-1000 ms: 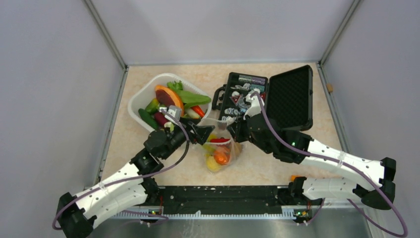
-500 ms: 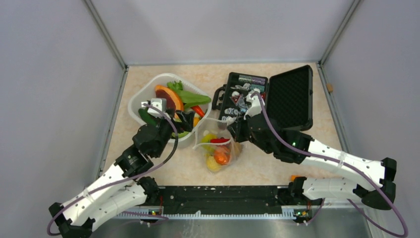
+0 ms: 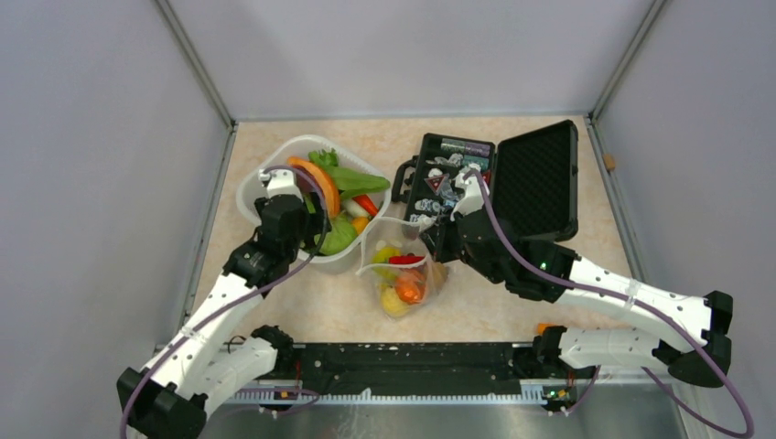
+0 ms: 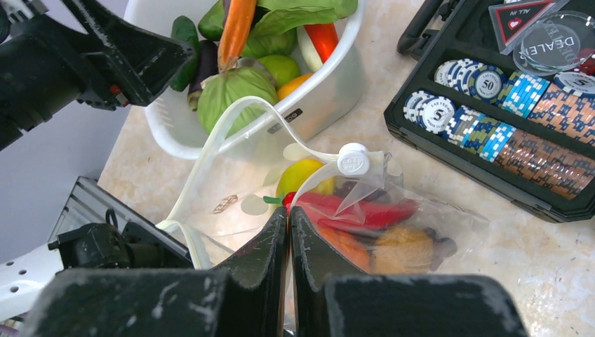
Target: Place the food in the zip-top bag and seal the zipper
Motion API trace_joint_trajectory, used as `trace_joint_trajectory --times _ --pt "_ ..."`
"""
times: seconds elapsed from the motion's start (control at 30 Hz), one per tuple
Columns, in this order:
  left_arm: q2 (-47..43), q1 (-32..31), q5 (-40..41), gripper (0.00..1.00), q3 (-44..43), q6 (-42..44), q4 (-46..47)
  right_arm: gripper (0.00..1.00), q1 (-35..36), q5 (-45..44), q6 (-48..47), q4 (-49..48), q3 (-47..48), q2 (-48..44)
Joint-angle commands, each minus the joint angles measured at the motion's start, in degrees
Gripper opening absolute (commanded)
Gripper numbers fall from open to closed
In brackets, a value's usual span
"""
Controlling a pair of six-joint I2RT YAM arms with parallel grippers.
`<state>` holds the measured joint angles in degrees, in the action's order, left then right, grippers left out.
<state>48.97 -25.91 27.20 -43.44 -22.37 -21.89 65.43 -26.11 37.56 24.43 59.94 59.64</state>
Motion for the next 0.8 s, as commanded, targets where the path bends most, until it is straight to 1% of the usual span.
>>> trace_joint_trajectory --times 0.0,0.07,0.1,0.2,0.23,0.3,0.4,0.5,0.53,0.6,0.7,0.77 --pt "5.63 1.72 -11.97 0.92 -6.11 1.9 -0.75 0.05 -0.25 -0.8 -0.47 -2.22 0.15 -0.66" --pt "8.98 1.83 -13.08 0.96 -8.39 1.94 -1.5 0.05 -0.23 -0.82 -0.55 -2.12 0.11 -0.65" --pt "10.36 1.83 -12.36 0.97 -8.99 1.12 -0.92 0.05 -0.24 -0.88 -0.52 -2.18 0.06 -0.66" --pt "13.57 2.04 -11.75 0.97 -9.56 -0.43 3.73 0.05 -0.24 -0.78 -0.52 -2.61 -0.14 -0.58" --pt "14.75 2.01 -11.68 0.97 -10.51 -0.74 4.03 0.05 -0.22 -0.72 -0.64 -2.74 -0.01 -0.43" --pt "18.5 2.01 -8.77 0.97 -13.09 -0.65 3.21 0.05 -0.23 -0.77 -0.77 -2.24 0.32 -0.23" --pt "25.89 2.01 -0.52 0.98 -16.27 1.86 0.71 0.05 -0.24 -1.22 -0.77 -2.32 0.11 -0.24" --pt "33.26 2.38 13.54 0.98 -21.25 0.48 -8.27 0.05 -0.26 -1.2 -0.9 -2.22 0.33 -0.17" --pt "34.36 2.74 15.96 0.98 -22.31 0.02 -10.42 0.05 -0.25 -1.29 -0.93 -1.96 0.43 -0.15" --pt "33.49 4.19 16.58 0.96 -21.56 -0.96 -12.23 0.05 -0.25 -1.52 -0.93 -1.52 0.47 -0.29" --pt "27.96 6.93 14.04 0.92 -18.08 -1.75 -10.16 0.05 -0.25 -1.96 -0.97 -1.2 0.31 -0.64" --pt "24.29 8.12 14.5 0.89 -17.26 -1.77 -10.22 0.05 -0.3 -1.99 -0.93 -1.56 0.15 -0.73"
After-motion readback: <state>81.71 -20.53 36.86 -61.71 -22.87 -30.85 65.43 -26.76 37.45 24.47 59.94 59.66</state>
